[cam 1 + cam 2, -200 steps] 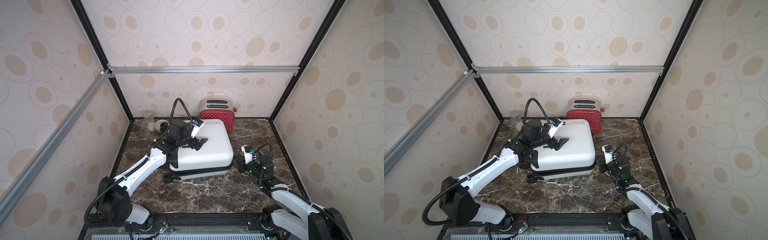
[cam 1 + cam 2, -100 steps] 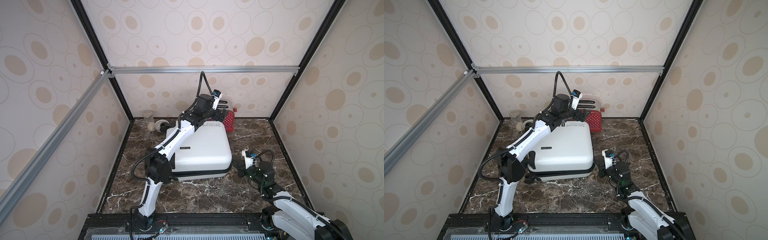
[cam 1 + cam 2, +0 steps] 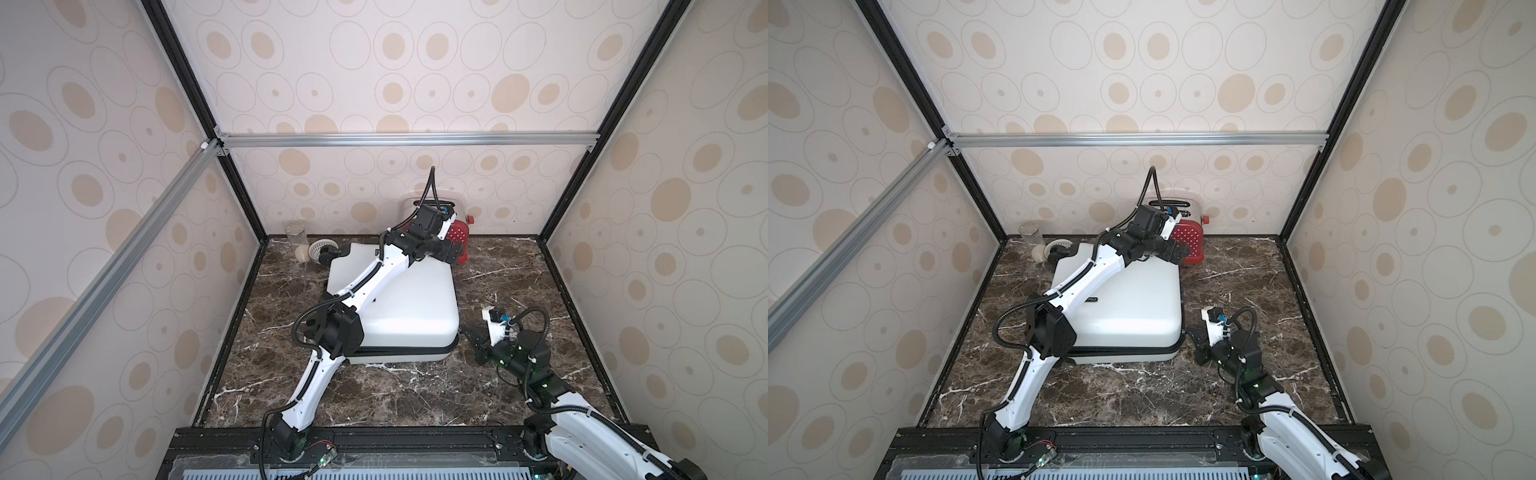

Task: Open the suitcase zippers
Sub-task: Unzip the zipper on the suitcase.

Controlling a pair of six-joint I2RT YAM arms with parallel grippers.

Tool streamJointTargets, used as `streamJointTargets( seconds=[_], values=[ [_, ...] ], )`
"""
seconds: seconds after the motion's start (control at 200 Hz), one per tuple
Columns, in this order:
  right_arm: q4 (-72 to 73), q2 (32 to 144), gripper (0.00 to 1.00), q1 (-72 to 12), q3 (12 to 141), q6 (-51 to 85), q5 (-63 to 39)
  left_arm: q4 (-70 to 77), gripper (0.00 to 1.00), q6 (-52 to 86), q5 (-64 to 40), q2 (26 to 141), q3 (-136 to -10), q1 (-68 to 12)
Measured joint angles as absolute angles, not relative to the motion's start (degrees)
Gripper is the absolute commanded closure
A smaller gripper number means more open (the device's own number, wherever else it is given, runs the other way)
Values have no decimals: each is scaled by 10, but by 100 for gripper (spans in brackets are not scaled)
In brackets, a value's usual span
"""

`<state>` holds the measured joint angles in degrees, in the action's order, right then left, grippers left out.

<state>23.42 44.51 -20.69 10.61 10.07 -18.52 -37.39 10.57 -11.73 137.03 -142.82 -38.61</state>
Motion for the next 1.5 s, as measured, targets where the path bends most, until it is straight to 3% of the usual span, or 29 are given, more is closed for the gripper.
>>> streamJointTargets(
  seconds=[0.515, 0.875, 1.501],
  values=[
    [444, 759, 100, -135, 210, 114, -225, -319, 10, 31, -146, 1319, -1316, -385],
    [581, 1039, 100, -93, 417, 182, -269, -260, 12, 24, -167, 1268, -1225, -385],
    [496, 1262, 100, -101, 745, 216, -410, -214, 14, 23, -179, 1248, -1181, -382]
  ],
)
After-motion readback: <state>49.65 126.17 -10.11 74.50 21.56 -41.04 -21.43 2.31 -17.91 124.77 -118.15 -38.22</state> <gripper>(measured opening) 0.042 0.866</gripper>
